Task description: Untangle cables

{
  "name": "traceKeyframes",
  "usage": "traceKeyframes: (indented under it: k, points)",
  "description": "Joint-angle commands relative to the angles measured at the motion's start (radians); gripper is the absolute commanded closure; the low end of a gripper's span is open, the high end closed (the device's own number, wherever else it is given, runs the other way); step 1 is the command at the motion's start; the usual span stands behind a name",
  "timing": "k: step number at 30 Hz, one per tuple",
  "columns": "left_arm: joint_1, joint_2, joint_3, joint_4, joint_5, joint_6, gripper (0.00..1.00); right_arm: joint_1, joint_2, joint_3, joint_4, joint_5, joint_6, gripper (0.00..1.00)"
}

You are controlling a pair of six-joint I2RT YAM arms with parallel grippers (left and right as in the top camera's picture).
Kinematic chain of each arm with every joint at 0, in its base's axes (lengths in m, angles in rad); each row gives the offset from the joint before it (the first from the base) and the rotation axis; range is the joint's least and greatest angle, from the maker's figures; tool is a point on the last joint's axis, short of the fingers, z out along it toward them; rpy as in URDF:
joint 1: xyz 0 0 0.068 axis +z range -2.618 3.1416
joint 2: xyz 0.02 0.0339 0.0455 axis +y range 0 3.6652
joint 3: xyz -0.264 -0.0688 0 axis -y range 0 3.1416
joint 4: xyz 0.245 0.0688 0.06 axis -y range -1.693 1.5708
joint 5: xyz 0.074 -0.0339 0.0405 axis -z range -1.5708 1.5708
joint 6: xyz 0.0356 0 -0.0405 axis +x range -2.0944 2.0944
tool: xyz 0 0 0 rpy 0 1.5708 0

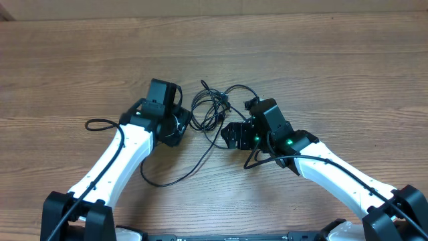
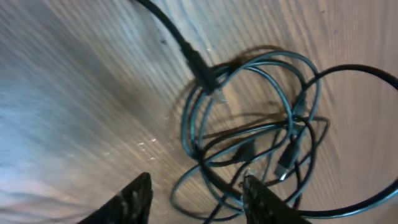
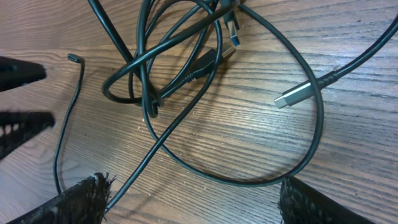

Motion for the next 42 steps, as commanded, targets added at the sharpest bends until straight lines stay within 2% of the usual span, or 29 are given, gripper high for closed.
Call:
traceKeyframes:
  k: [1, 5, 8, 14, 16, 18, 23, 31, 36, 42]
  points:
    - [-0.02, 0.028, -0.039, 0.073, -0.019, -0.036, 0.56, 0.005, 0.005, 0.014, 0.002, 0.013, 0.003, 0.14]
    - [-0.038, 0.093, -0.046, 0.11, -0.01, -0.041, 0.56, 0.005, 0.005, 0.014, 0.002, 0.013, 0.003, 0.14]
    - [-0.042, 0.158, -0.046, 0.122, 0.01, -0.043, 0.52, 0.005, 0.005, 0.014, -0.002, 0.013, 0.003, 0.13]
    - [-0.042, 0.237, -0.046, 0.186, 0.053, -0.047, 0.59, 0.005, 0.005, 0.014, -0.008, 0.013, 0.003, 0.13]
    - [-0.042, 0.254, -0.046, 0.201, 0.053, -0.047, 0.68, 0.005, 0.005, 0.014, -0.009, 0.013, 0.003, 0.13]
    - [-0.042, 0.263, -0.046, 0.2, 0.058, -0.041, 0.96, 0.005, 0.005, 0.014, -0.011, 0.013, 0.003, 0.13]
    - [-0.019, 0.238, -0.026, 0.196, 0.094, 0.101, 0.96, 0.005, 0.005, 0.014, -0.011, 0.011, 0.003, 0.12]
    - [0.023, 0.071, 0.107, 0.025, 0.087, 0.317, 0.96, 0.005, 0.005, 0.014, 0.083, -0.124, 0.012, 0.09]
    - [-0.005, -0.048, 0.154, -0.023, 0.084, 0.367, 0.96, 0.005, 0.005, 0.014, 0.182, -0.13, 0.235, 0.1]
    - [-0.052, -0.15, 0.155, -0.023, 0.101, 0.385, 0.96, 0.005, 0.005, 0.014, 0.225, -0.035, 0.327, 0.1]
